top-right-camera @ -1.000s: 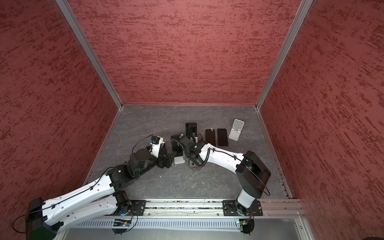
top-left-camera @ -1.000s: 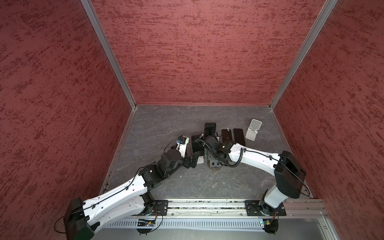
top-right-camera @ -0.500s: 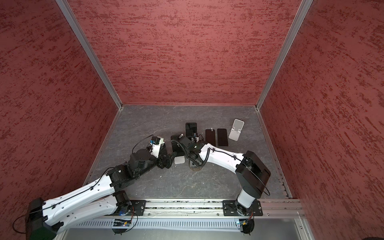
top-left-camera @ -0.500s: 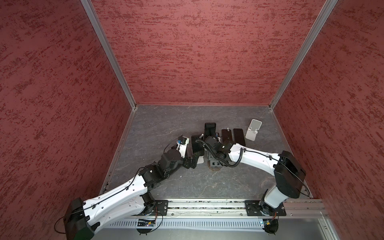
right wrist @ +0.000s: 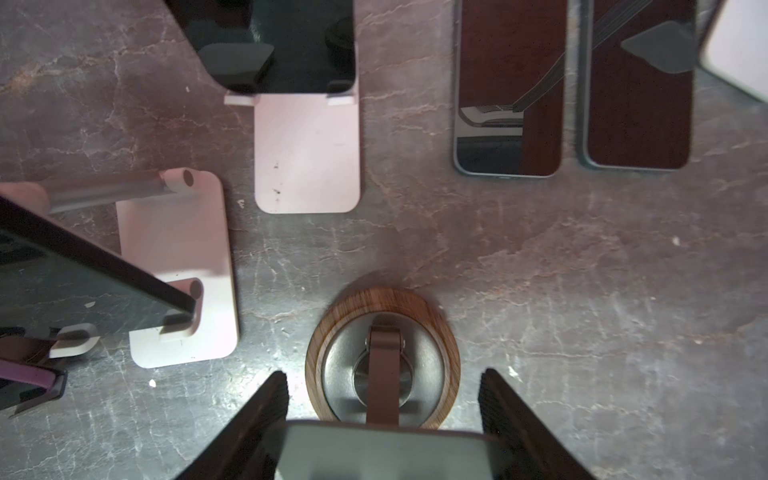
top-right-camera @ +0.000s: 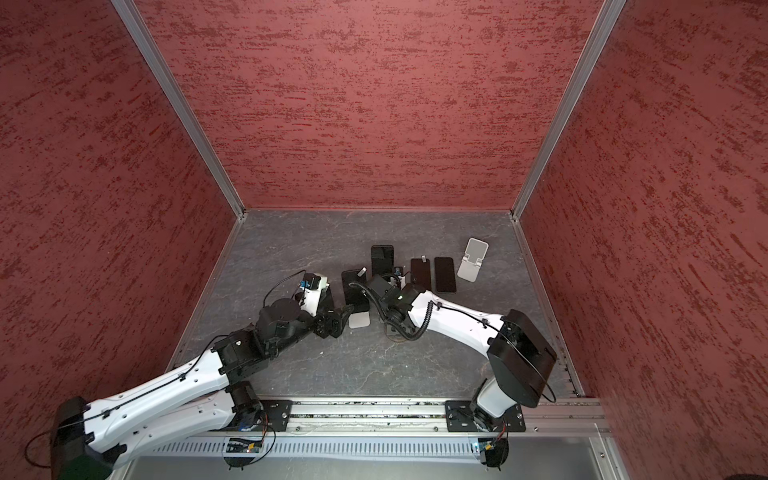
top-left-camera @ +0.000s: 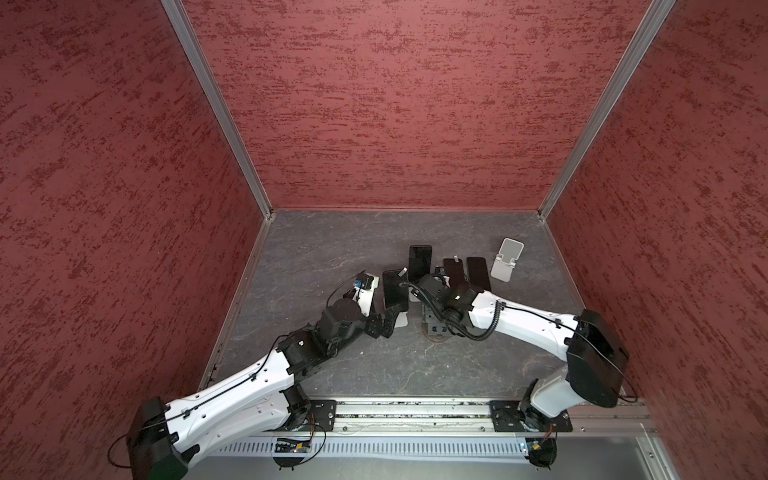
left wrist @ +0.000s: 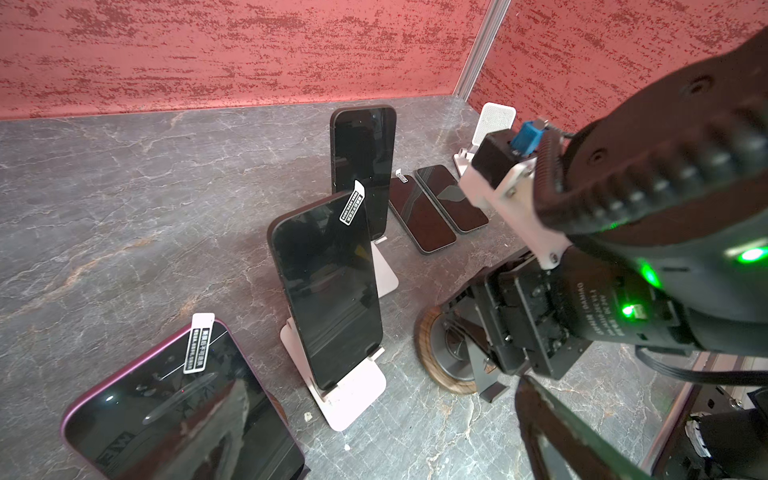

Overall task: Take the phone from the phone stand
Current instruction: 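Close the right gripper on the dark stand's upright plate and lift it, then carry the dark stand with the right gripper toward the far corner beside the white stand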

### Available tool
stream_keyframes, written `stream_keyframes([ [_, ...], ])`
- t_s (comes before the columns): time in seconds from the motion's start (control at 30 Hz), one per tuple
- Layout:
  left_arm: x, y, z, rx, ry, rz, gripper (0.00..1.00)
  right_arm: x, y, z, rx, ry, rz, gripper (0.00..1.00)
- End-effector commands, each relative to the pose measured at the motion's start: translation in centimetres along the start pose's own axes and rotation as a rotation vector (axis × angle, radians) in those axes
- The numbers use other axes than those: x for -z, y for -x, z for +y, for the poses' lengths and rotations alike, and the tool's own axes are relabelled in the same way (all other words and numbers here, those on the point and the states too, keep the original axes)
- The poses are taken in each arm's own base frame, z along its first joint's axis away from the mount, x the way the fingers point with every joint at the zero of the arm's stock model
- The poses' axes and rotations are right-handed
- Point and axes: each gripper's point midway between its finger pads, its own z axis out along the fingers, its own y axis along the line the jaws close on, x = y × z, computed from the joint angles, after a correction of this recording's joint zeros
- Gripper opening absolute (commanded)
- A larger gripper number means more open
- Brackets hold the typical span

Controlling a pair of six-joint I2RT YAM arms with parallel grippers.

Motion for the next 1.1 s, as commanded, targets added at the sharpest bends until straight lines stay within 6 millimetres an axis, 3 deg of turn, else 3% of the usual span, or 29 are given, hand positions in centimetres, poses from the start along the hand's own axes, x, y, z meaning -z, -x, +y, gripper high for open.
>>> stream_keyframes([
  [0.0, 0.0, 0.0, -0.1, -0.001, -0.011, -0.004, 0.99, 1.1, 1.5, -2.9, -0.039, -0.06, -0.06, 0.55],
  [0.6, 0.1, -0.7, 0.3, 0.006, 0.003, 0.014, 1.0, 1.4, 4.9, -14.0, -0.207, -0.128, -0.118, 0.56],
  [1.07, 0.1, -1.1, 0.4, 0.004, 0.008, 0.031, 0.99, -0.5, 7.4, -19.7, -0.284, -0.2, -0.129, 0.56],
])
